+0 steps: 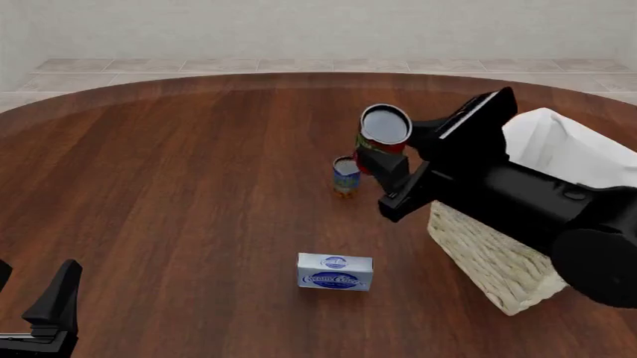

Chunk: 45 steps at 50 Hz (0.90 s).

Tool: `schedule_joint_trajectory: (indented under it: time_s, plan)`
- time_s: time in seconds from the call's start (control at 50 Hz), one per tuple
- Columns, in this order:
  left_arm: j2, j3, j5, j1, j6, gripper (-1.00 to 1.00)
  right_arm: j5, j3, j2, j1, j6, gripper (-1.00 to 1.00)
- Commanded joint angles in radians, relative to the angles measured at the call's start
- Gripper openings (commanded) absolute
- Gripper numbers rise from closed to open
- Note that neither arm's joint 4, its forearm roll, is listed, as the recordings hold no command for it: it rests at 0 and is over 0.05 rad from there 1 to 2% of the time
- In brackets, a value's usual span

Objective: Pick up the tomato sauce, and put it in the basket.

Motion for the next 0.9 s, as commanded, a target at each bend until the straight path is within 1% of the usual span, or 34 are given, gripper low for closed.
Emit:
schedule_joint_trajectory:
  time_s: [0.02, 0.4, 0.68, 0.9]
  plan:
    - [0.0, 0.0, 0.0, 0.0, 0.0, 1.0, 0.018, 0.013, -0.051, -0.045, 0.01, -1.0]
    - [0.0, 0.0, 0.0, 0.0, 0.0, 1.0, 0.045, 0.027, -0.102, -0.11, 0.006, -1.0]
    - [0.0, 0.0, 0.0, 0.0, 0.0, 1.0, 0.069, 0.016, -0.121, -0.144, 0.006, -1.0]
    - [0.0, 0.0, 0.0, 0.0, 0.0, 1.0, 0.092, -0.001, -0.129, -0.186, 0.01, -1.0]
